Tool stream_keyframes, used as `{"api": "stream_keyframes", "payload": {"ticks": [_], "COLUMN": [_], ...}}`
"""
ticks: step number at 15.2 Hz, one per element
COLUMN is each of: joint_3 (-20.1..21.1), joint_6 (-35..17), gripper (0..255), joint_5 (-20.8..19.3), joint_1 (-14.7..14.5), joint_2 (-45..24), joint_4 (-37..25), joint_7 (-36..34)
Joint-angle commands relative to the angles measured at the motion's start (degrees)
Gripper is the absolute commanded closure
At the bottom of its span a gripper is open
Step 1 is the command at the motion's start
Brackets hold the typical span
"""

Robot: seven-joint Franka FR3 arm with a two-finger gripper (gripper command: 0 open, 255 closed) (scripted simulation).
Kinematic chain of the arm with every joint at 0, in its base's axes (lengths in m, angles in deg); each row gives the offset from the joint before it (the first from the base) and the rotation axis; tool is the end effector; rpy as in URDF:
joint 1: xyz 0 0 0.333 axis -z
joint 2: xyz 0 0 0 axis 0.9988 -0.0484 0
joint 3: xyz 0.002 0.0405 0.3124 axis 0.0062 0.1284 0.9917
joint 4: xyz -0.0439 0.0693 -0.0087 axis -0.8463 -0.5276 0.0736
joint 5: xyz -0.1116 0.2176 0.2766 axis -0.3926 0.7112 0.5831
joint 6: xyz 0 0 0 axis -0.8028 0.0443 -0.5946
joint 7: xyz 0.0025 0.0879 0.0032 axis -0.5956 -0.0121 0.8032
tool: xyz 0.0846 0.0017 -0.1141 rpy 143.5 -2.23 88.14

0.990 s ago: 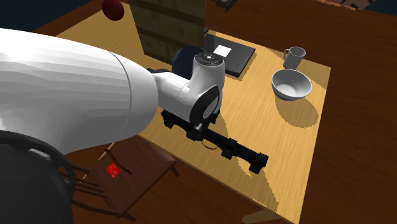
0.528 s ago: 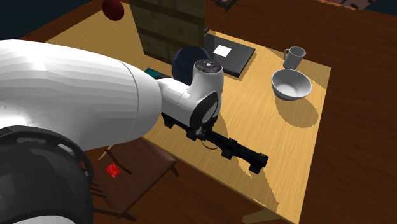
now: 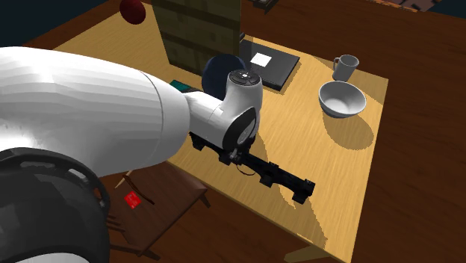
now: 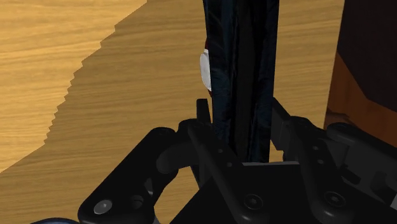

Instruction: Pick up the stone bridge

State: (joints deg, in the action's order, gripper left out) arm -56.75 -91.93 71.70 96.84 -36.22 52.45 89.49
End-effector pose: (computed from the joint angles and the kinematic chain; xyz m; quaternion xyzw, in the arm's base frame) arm 0.5544 -0.3138 0.1383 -0.9127 -0.4077 0.0264 0.0046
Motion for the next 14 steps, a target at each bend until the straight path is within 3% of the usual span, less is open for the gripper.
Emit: {"api": "stream_keyframes", "payload": {"ticks": [1, 14], "joint_3": [-0.2, -3.0], "joint_6": [0.4, 6.5], "gripper": [255, 255], "joint_5": [-0.2, -3.2], "joint_1": [-0.1, -2.1], "joint_2": [0.5, 7.8], "joint_4": [0.2, 1.3], "joint_7": [-0.1, -1.6]}}
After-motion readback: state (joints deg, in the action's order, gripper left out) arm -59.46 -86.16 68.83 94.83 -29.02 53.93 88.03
